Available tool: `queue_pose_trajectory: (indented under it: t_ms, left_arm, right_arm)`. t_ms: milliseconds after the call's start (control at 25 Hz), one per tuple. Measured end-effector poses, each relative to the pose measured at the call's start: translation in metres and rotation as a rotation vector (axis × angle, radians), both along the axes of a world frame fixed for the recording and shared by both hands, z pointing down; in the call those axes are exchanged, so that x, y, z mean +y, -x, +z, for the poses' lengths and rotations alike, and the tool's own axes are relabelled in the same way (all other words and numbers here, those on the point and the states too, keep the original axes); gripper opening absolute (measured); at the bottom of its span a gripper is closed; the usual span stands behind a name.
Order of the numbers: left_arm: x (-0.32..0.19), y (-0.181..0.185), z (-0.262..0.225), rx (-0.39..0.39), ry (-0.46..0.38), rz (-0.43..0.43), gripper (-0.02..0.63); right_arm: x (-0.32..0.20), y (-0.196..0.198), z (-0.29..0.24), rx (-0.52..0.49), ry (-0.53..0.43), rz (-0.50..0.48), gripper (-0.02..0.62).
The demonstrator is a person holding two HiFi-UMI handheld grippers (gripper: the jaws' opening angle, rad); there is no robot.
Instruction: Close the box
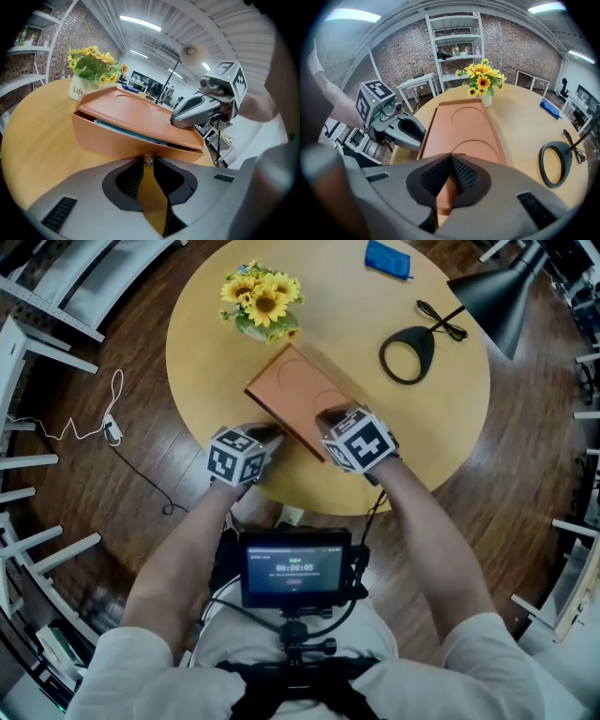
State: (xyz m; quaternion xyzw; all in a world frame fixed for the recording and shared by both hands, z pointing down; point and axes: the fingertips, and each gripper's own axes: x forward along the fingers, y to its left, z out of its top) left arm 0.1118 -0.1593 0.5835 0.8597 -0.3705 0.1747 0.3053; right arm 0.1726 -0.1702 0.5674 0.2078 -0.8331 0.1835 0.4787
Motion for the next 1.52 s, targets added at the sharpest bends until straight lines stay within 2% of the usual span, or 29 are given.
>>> queue_pose_trajectory:
  t_ms: [360, 600, 760, 800, 840, 880, 960, 1080, 1200, 1280, 1400, 1520]
  left_arm:
    - [-0.01, -0.004, 0.0, 0.009, 0.022, 0.015, 0.064]
    - [-0.01, -0.007, 0.002, 0.018, 0.034, 0.047, 0.075]
    - [0.001, 0.007, -0.003, -0.031, 0.022, 0.092, 0.083]
    - [0.005, 0.017, -0.004, -0.049, 0.021, 0.097, 0.083]
    - [0.009, 0.03, -0.007, -0.065, 0.016, 0.097, 0.083]
    - [0.012, 0.044, -0.012, -0.074, 0.008, 0.092, 0.083]
    - [0.018, 0.074, -0.028, -0.076, -0.015, 0.074, 0.083]
    - [0.024, 0.136, -0.054, -0.089, -0.059, 0.044, 0.083]
    - [0.019, 0.215, -0.074, -0.099, -0.114, 0.013, 0.083]
    - [0.005, 0.263, -0.085, -0.078, -0.143, 0.021, 0.083]
    - [-0.003, 0.324, -0.091, -0.072, -0.136, 0.066, 0.085]
    - [0.002, 0.36, -0.092, -0.098, -0.131, 0.158, 0.131]
  right_arm:
    - [-0.001, 0.003, 0.0, -0.007, -0.009, 0.005, 0.0]
    - [-0.001, -0.004, 0.003, -0.011, 0.017, 0.025, 0.002]
    - [-0.004, -0.007, 0.002, -0.017, 0.01, 0.073, 0.002]
    - [-0.007, -0.006, 0.001, -0.022, -0.006, 0.087, 0.003]
    - [-0.01, -0.005, -0.002, -0.028, -0.036, 0.104, 0.034]
    - [-0.012, -0.004, -0.008, -0.036, -0.082, 0.123, 0.055]
    - [-0.015, -0.003, -0.032, -0.056, -0.199, 0.172, 0.057]
    - [-0.007, -0.004, -0.071, -0.103, -0.348, 0.279, 0.057]
    - [0.018, -0.008, -0.085, -0.137, -0.412, 0.436, 0.057]
    - [0.045, -0.007, -0.079, -0.139, -0.394, 0.577, 0.082]
    - [0.094, 0.015, -0.058, -0.137, -0.319, 0.798, 0.12]
    - [0.15, 0.044, -0.045, -0.147, -0.286, 1.027, 0.12]
